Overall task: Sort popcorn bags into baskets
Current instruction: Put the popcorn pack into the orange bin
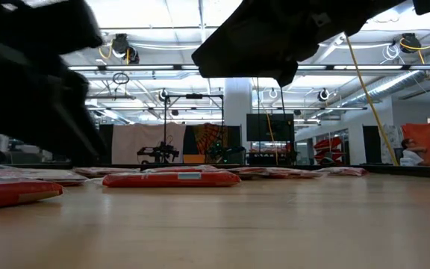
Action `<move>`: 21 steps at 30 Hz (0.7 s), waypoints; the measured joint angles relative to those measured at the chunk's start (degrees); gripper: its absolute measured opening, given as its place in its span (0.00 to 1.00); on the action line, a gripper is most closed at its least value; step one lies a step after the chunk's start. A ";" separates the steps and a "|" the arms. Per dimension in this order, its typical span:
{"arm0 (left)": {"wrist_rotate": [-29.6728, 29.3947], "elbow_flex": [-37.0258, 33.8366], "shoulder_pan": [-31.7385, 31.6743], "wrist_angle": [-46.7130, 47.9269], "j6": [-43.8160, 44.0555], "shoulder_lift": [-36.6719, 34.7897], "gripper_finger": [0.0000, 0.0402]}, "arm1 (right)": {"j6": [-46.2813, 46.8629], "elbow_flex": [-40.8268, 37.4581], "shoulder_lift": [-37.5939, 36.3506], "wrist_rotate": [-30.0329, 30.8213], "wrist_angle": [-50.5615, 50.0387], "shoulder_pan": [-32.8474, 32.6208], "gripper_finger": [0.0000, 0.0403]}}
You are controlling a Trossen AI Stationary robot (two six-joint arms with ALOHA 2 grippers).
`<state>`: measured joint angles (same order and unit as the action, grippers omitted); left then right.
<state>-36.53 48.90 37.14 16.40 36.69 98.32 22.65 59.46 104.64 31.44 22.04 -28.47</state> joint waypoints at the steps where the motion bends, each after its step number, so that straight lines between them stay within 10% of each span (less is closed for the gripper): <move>1: 0.00 0.00 -1.23 0.00 -1.25 0.00 0.58 | -0.20 0.00 0.00 0.00 -0.02 0.02 0.27; 21: 6.45 0.24 -10.44 -2.93 -7.41 5.91 0.58 | 4.54 0.00 -0.13 0.02 -2.44 -3.19 0.27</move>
<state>-30.08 49.15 26.70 13.48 29.28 104.24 27.19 59.46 104.51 31.46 19.60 -31.66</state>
